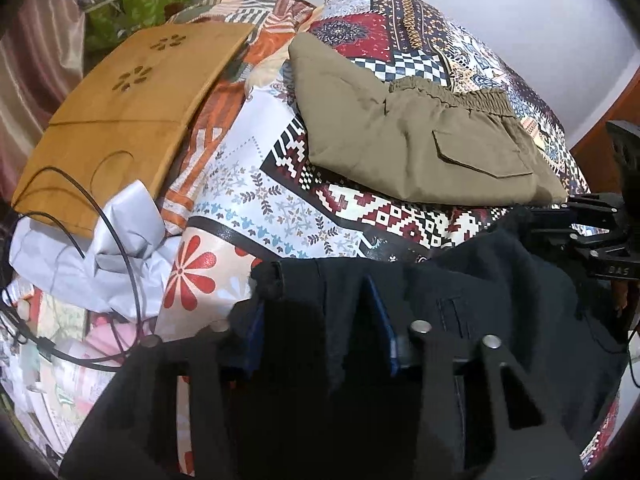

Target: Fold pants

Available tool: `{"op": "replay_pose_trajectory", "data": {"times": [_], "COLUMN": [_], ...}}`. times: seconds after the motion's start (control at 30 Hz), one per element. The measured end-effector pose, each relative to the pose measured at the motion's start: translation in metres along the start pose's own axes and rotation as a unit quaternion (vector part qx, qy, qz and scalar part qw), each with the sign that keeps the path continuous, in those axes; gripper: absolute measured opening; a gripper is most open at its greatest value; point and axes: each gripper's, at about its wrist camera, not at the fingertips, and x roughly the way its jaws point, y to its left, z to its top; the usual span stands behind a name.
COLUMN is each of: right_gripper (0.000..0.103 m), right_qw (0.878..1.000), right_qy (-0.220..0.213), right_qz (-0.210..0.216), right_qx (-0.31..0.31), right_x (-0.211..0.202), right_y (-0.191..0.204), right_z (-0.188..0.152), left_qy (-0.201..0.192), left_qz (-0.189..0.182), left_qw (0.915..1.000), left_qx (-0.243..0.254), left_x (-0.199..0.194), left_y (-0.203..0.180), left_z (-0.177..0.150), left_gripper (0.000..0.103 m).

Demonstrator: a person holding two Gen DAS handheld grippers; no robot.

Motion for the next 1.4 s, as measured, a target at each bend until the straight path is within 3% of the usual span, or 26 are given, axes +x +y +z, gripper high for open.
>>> {"op": "replay_pose_trajectory", "data": {"times": [0.13, 0.43, 0.6, 0.73, 0.87, 1.03, 1.1, 1.2, 1.23, 1.37, 1.4], "right_gripper": [0.011, 0.007, 0.007, 0.009, 0.021, 0.032, 0.035, 0.035, 0.035, 0.036, 0.037], "right_qw": [0.999, 0.989, 0.987, 0.990, 0.990, 0.983, 0.981, 0.973, 0.965, 0.953, 0.945], "right_qy": [-0.021, -0.115, -0.123, -0.092, -0.086, -0.135, -0.145, -0.170, -0.184, -0.205, -0.215], "right_qz": [-0.033, -0.081, -0.101, -0.100, -0.108, -0.119, -0.125, -0.149, -0.175, -0.206, -0.225], "right_qx": [-0.034, -0.053, -0.036, -0.023, -0.009, 0.025, 0.030, 0.050, 0.060, 0.081, 0.099], "right_x": [-0.005, -0.044, -0.038, -0.021, -0.025, -0.075, -0.086, -0.122, -0.147, -0.182, -0.202], "right_y": [0.010, 0.014, 0.003, -0.002, -0.007, -0.017, -0.020, -0.028, -0.032, -0.036, -0.038], "right_z": [-0.004, 0.000, 0.012, 0.017, 0.017, -0.005, -0.011, -0.036, -0.057, -0.091, -0.116], "left_qy": [-0.020, -0.103, -0.098, -0.055, -0.055, -0.081, -0.101, -0.131, -0.136, -0.133, -0.130], "left_qz": [0.021, 0.092, 0.116, 0.115, 0.128, 0.112, 0.111, 0.112, 0.113, 0.122, 0.125], "left_qw": [0.9994, 0.9884, 0.9855, 0.9891, 0.9877, 0.9887, 0.9871, 0.9836, 0.9830, 0.9822, 0.9825], "left_qx": [0.019, 0.063, 0.076, 0.073, 0.071, 0.058, 0.055, 0.052, 0.052, 0.052, 0.048], "left_x": [-0.013, -0.053, -0.038, -0.005, -0.005, -0.043, -0.064, -0.093, -0.100, -0.118, -0.121], "left_y": [-0.006, -0.022, -0.019, -0.012, -0.011, -0.011, -0.014, -0.016, -0.016, -0.015, -0.013], "left_z": [-0.001, 0.014, 0.034, 0.040, 0.039, 0.037, 0.033, 0.022, 0.017, -0.005, -0.012], "left_gripper": [0.027, 0.021, 0.021, 0.022, 0.031, 0.034, 0.048, 0.061, 0.062, 0.066, 0.069]}}
